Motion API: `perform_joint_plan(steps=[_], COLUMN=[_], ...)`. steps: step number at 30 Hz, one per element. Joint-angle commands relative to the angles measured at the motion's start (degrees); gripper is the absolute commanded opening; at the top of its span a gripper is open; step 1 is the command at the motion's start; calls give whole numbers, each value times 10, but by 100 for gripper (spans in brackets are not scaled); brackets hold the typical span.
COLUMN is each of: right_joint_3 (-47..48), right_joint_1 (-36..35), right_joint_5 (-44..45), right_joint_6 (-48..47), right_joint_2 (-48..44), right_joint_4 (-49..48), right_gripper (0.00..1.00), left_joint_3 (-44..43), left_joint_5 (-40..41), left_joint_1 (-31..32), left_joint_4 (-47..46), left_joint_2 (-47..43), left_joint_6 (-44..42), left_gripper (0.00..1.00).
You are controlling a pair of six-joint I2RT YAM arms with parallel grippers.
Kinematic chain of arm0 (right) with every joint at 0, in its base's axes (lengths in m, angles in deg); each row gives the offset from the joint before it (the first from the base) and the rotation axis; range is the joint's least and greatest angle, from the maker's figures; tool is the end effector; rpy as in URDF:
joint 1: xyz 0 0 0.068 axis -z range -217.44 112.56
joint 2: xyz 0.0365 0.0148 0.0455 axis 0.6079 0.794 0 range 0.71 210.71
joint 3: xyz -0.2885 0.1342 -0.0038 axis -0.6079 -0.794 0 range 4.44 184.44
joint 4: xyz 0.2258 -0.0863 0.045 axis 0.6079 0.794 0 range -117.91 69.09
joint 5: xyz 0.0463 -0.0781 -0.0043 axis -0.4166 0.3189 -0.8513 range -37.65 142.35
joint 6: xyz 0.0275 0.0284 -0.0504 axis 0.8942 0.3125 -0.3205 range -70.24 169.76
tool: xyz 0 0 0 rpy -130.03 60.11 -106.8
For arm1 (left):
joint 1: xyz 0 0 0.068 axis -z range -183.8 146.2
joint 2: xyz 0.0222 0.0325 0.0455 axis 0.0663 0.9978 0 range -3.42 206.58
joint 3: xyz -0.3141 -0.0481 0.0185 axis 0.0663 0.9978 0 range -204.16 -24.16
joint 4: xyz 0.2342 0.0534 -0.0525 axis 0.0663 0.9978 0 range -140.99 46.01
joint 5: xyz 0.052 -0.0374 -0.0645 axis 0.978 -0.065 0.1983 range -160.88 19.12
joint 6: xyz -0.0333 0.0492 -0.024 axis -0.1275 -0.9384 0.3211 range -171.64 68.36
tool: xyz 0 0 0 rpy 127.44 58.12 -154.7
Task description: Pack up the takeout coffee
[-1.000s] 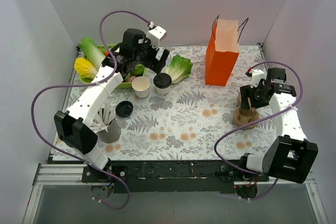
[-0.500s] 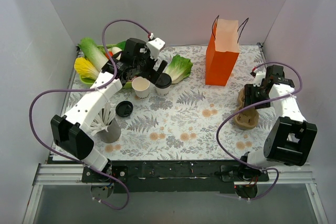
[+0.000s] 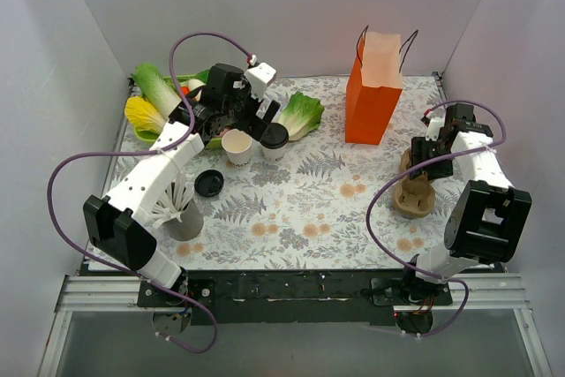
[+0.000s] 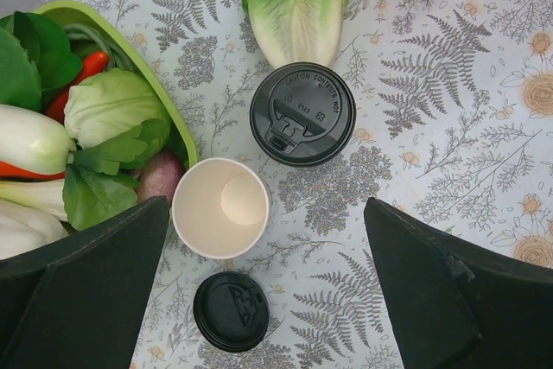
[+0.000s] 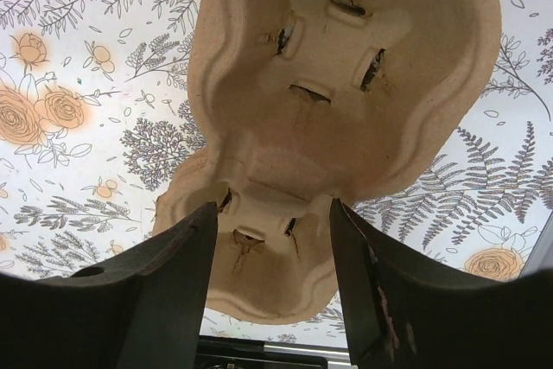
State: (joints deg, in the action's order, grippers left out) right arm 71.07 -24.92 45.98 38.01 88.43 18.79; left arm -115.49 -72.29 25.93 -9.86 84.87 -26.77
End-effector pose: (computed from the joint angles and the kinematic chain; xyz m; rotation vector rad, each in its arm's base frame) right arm 0.2832 -0.0573 0.2836 -0.0117 2.7398 0.0360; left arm 0.2883 -0.1661 0.4199 0.1110 2.2889 -0.5367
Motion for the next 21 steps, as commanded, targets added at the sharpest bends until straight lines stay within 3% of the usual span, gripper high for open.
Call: perform_joint_plan(steps=[1,21], right_joint_3=[15,-4], right_joint_1=[0,-15], right_joint_5=[7,34], right_joint_6=[12,21], right_joint_2=[1,17], right_joint_4=[13,0], right_gripper=[62,56], left_joint_3=[-3,12], left_joint_5=[6,24], left_joint_1=[0,-1], left_joint_4=[-7,-7], left_joint_2=[-25,-33], left_joint_6=[-7,-15], left_gripper=[98,98])
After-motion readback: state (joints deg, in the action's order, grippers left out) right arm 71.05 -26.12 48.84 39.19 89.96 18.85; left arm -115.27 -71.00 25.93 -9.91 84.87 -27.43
